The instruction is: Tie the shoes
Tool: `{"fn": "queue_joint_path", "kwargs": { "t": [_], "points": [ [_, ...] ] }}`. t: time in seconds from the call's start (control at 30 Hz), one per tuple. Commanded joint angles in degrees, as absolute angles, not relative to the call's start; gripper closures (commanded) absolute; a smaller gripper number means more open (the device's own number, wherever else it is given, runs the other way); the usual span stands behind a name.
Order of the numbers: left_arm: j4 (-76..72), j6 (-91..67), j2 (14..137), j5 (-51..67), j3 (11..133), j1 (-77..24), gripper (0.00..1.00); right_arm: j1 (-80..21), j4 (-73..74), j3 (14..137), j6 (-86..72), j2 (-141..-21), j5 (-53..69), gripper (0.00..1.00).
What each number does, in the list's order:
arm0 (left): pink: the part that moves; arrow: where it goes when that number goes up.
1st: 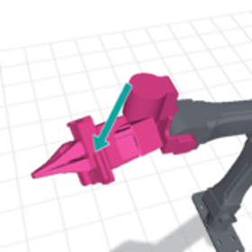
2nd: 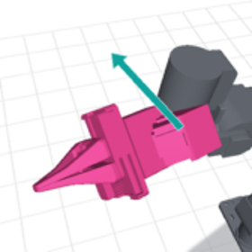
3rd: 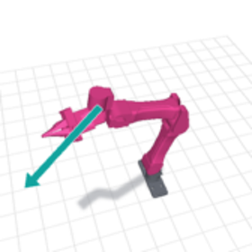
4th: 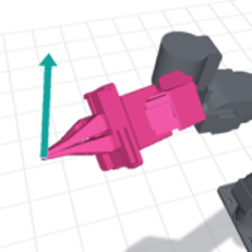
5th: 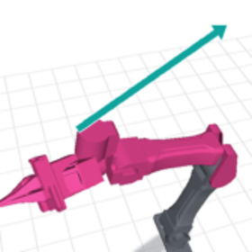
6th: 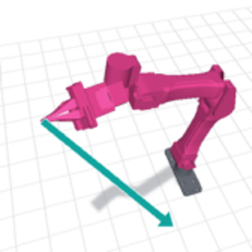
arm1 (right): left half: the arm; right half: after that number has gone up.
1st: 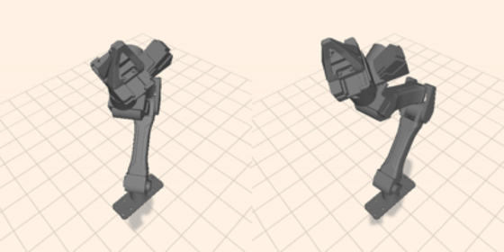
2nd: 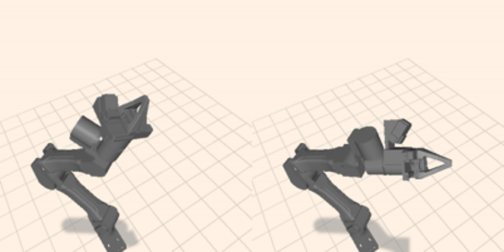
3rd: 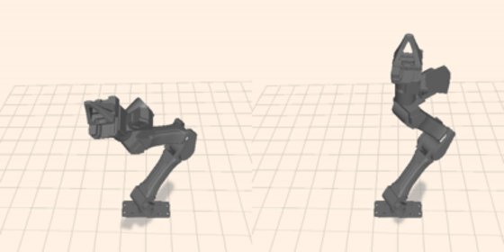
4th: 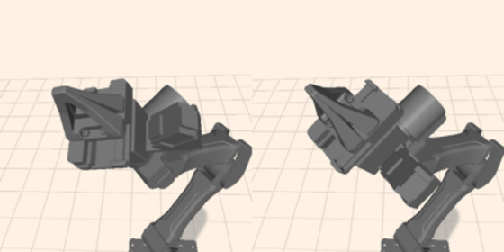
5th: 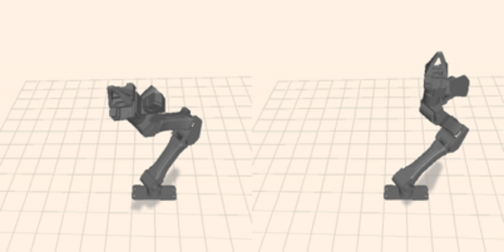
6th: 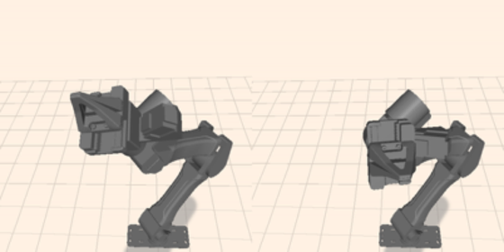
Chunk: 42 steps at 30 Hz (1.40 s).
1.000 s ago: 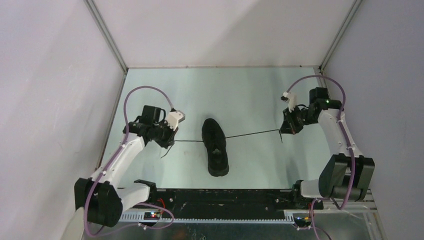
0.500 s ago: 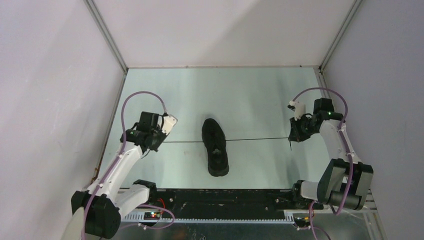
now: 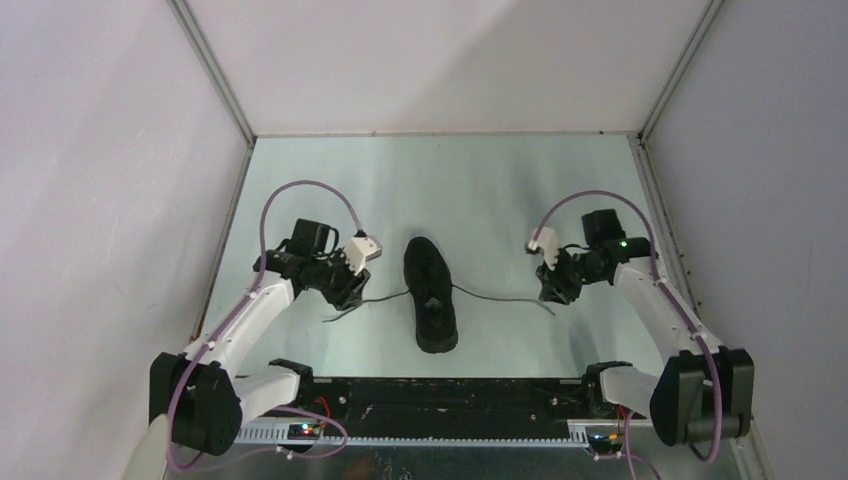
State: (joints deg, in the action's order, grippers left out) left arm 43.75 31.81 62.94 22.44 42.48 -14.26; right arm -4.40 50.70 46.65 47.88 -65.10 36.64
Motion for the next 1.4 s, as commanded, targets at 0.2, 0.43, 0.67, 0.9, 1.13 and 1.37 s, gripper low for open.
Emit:
{"fn": "queue_joint_path", "kwargs": {
  "t": [0.2, 0.43, 0.67, 0.9, 1.13, 1.37],
  "points": [
    [21.03, 29.49, 67.57, 39.81, 42.49, -19.91, 0.38, -23.08, 45.6, 56.33, 56.84, -82.18, 37.16, 0.52],
    [27.35, 35.97, 79.92, 40.1, 51.72, -23.97, 0.41, -29.0, 41.82, 66.99, 53.19, -96.31, 40.39, 0.5],
    [29.79, 37.86, 82.66, 38.88, 54.22, -25.35, 0.41, -34.55, 42.47, 72.33, 54.94, -104.37, 35.91, 0.49],
    [31.84, 40.4, 83.07, 36.97, 54.53, -28.38, 0.41, -36.87, 47.0, 79.35, 50.21, -110.04, 38.53, 0.48],
    [34.51, 44.13, 82.1, 37.91, 54.17, -29.61, 0.41, -38.01, 44.16, 79.52, 44.99, -112.2, 41.9, 0.72],
    [28.99, 41.62, 77.43, 40.96, 50.38, -29.66, 0.39, -32.66, 41.18, 77.9, 33.91, -110.96, 50.28, 1.0]
  ]
}}
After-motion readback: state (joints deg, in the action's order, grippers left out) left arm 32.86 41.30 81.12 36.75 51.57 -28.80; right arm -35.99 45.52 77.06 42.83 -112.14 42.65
